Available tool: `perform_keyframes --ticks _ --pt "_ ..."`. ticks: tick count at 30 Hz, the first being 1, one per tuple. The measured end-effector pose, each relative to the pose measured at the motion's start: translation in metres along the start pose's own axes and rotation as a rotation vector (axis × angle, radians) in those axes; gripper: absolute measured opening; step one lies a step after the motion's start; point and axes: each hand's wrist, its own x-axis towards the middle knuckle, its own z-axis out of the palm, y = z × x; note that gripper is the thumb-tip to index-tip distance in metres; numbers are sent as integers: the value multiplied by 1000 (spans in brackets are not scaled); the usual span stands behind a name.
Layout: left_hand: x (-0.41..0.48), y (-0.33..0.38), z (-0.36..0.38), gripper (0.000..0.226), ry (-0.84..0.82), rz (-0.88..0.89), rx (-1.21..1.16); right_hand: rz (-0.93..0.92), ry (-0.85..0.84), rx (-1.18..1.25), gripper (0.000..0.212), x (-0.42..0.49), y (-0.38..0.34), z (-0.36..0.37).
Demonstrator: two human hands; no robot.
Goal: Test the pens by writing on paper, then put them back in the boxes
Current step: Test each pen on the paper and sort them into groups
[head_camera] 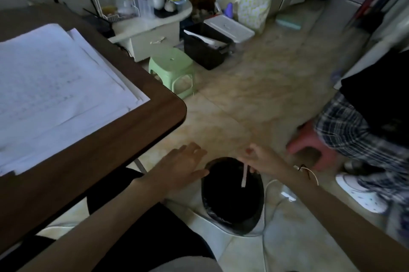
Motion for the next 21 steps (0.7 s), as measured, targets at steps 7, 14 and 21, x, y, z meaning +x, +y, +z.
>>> perform_keyframes --ticks 7,14,21 --pt "-39 -10 -31 47 291 133 -195 -297 208 37 25 -2 -86 -29" --pt "-121 -47 -93 31 450 28 -178 -822 180 170 12 -20 -251 -31" --pt "-230 -131 -95 43 563 -467 -28 -1013 -66 23 14 -8 -384 56"
